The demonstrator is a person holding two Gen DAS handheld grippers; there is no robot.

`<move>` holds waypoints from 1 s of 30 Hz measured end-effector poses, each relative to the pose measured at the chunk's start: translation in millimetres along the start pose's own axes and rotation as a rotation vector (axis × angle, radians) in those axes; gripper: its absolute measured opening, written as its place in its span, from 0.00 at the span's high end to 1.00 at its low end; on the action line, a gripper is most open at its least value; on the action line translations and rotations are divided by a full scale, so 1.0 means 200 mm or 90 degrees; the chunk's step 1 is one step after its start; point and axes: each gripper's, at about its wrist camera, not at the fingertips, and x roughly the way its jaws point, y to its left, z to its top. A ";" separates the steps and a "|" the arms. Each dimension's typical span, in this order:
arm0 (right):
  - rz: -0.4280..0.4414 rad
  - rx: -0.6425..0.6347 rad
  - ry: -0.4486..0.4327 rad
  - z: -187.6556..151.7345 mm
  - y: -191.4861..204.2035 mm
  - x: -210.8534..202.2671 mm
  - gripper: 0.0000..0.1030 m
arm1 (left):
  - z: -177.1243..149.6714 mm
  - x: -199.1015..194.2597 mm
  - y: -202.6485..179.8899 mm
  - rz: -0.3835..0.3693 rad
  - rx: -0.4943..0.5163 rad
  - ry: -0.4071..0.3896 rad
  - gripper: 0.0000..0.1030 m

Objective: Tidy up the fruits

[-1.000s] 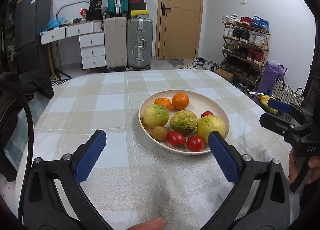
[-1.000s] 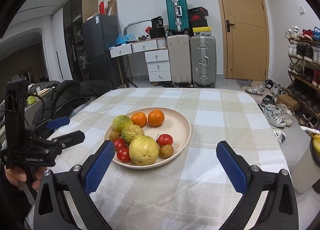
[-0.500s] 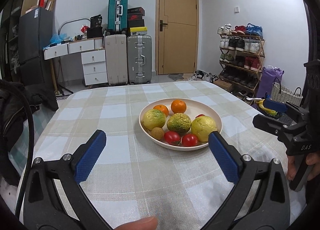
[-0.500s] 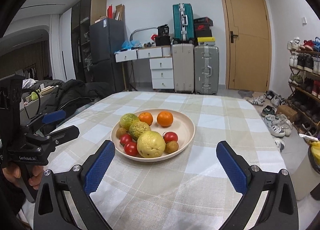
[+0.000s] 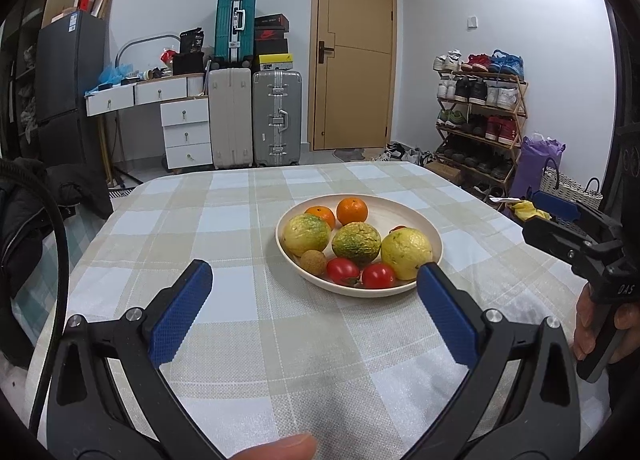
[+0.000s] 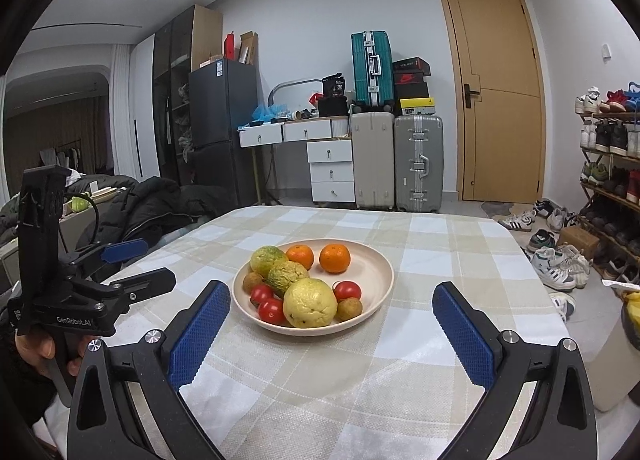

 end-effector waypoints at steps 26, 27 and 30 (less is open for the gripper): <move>-0.005 -0.023 -0.004 -0.01 0.06 -0.01 0.00 | 0.00 0.04 0.01 -0.002 -0.003 0.009 0.01; -0.006 -0.022 -0.004 -0.01 0.05 -0.01 0.00 | 0.00 0.04 0.01 -0.003 -0.003 0.009 0.01; -0.005 -0.022 -0.004 -0.01 0.06 -0.01 0.00 | 0.00 0.04 0.01 -0.003 -0.004 0.009 0.01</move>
